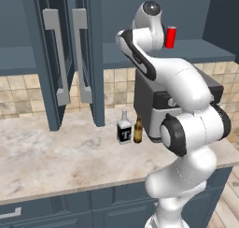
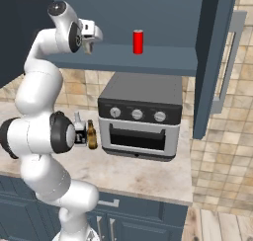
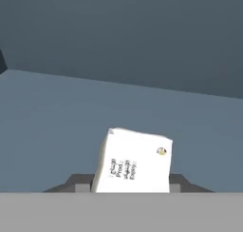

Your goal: Sort all alcoholic drinks to one cabinet, and non-alcoholic drinks to the other.

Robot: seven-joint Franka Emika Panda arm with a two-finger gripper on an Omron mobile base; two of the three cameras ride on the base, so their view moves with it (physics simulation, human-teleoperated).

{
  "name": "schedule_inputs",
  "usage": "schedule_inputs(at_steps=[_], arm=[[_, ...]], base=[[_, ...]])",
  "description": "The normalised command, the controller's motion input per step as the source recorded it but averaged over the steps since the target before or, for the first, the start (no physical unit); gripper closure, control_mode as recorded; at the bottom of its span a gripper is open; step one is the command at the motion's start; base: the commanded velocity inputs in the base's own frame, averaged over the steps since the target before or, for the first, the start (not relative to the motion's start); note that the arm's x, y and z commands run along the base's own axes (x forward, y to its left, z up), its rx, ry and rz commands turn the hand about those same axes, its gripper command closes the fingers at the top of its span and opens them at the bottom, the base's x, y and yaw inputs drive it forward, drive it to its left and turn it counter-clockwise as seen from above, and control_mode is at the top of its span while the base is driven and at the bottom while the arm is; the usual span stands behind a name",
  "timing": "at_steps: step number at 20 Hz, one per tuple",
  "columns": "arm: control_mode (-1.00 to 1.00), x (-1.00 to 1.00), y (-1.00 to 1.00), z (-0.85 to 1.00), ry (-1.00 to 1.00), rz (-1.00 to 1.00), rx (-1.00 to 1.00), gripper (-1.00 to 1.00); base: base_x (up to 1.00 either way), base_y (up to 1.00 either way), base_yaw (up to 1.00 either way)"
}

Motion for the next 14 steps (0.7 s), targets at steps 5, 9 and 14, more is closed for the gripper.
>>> schedule_inputs(at_steps=[5,9,14], arm=[[-1.0,0.66,0.0,-0.25,0.11,0.0,-0.04,1.0],[-1.0,0.55,0.0,-0.47,0.02,0.0,0.0,1.0],[-1.0,0.47,0.0,-0.53,0.0,0.0,0.0,1.0]], base=[[0.0,0.0,0.0],[0.0,0.0,0.0],[0.0,0.0,0.0]])
